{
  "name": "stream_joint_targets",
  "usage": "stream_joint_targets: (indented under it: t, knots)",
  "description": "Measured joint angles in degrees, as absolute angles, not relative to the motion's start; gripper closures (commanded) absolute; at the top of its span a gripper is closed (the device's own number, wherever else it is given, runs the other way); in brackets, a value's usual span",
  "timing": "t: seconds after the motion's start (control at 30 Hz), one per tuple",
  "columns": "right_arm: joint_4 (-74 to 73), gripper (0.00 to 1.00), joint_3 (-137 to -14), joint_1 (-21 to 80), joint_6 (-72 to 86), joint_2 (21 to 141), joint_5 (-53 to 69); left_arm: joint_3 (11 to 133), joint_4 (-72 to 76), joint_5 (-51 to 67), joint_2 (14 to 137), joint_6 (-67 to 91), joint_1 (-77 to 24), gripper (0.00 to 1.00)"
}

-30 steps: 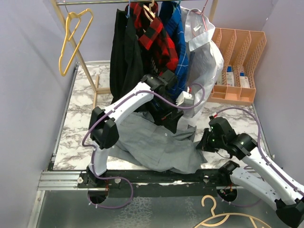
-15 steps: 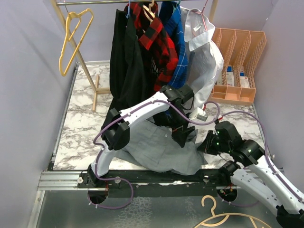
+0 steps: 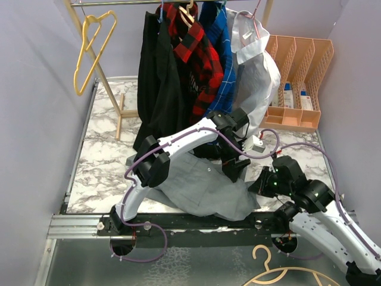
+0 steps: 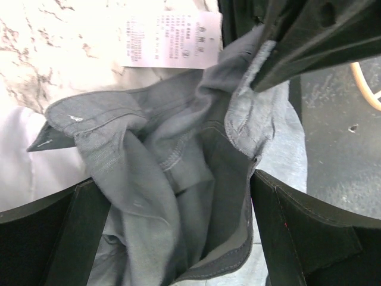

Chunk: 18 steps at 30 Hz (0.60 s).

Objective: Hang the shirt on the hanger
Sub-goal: Adjust the shirt at the center of the board.

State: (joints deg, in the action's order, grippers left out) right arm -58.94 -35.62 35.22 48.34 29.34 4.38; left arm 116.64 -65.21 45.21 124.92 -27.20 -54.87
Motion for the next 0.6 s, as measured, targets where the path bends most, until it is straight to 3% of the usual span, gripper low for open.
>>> stream_joint_targets:
  t: [0.27,0.4,0.47,0.5,0.6]
  knots:
    - [-60.1,0.99,-34.74,35.22,49.32,26.26,4.38,116.53,-59.66,41.32,125.03,-24.93,-54.89,0.02]
    - [-60.2,0.99,-34.74,35.22,49.36,26.04,4.38,116.53,-58.43,40.75,125.49,-24.49,-54.87,0.07]
    - [-60.23,0.99,-34.74,35.22,49.39,25.85,4.36,116.53,-58.28,40.8,125.78,-24.27,-54.89,0.17]
    - [-60.23,0.99,-34.74,35.22,49.41,25.78,4.38,116.53,-58.28,40.86,125.86,-24.12,-54.89,0.26]
    - [-60.23,0.99,-34.74,35.22,49.47,25.52,4.36,115.98,-57.98,41.15,125.93,-24.01,-54.87,0.65]
